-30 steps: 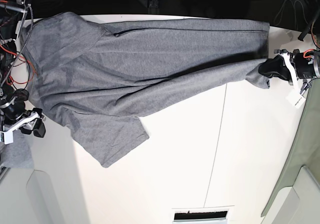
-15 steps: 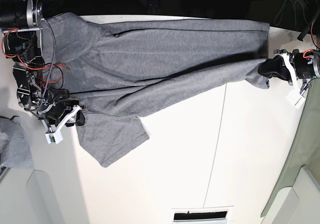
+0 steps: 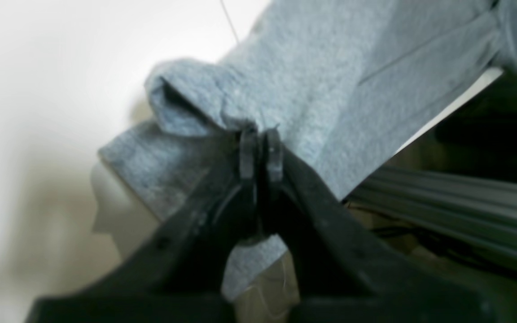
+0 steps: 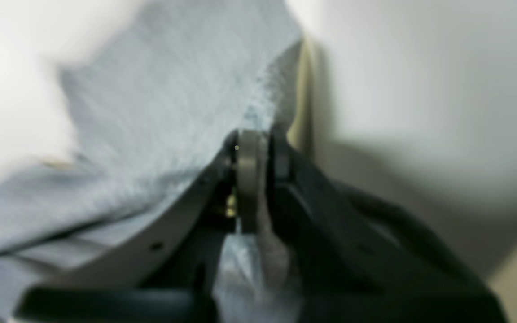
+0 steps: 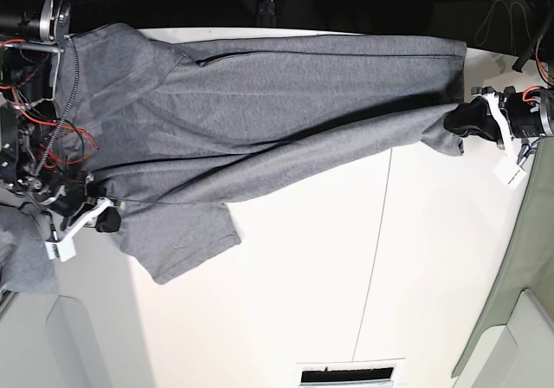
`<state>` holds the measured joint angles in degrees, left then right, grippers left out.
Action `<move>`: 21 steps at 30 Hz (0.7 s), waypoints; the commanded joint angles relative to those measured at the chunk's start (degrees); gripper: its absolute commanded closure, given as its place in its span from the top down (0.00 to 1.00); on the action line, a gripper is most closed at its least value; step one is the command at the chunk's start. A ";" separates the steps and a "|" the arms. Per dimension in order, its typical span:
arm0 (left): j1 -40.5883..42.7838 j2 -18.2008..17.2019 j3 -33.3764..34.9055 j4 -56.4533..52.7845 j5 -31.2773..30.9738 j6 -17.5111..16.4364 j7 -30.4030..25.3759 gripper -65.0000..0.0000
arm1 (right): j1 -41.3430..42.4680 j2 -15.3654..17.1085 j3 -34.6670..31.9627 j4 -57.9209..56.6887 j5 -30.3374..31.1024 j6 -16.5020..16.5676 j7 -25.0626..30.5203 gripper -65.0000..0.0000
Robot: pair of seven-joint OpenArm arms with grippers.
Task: Layout the t-shirt on the table in an organized manner, then fold the t-shirt properly
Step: 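Hold the strip ends with both grippers and pull it straight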
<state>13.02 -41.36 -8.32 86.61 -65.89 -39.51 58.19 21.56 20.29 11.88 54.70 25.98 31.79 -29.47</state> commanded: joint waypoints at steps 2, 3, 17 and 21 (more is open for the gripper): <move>-0.48 -1.38 -0.70 0.72 -1.18 -0.49 -0.72 0.00 | -3.74 2.80 3.67 6.80 4.94 0.52 -2.51 0.00; -0.48 -1.38 -0.70 0.72 -1.22 -0.49 -0.74 0.00 | -6.27 3.50 5.14 9.99 7.21 0.63 -4.11 0.00; -0.31 -1.36 -0.70 0.72 -2.67 -0.49 1.20 0.00 | -36.09 5.40 16.28 34.18 21.55 0.61 -10.23 0.00; -0.33 -1.33 -0.70 0.72 -2.71 -0.49 1.03 0.00 | -37.46 4.09 16.17 34.14 20.39 0.61 -10.14 0.39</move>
<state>13.04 -41.45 -8.32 86.61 -67.40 -39.51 59.99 -16.21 23.27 27.64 87.90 45.60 31.99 -40.97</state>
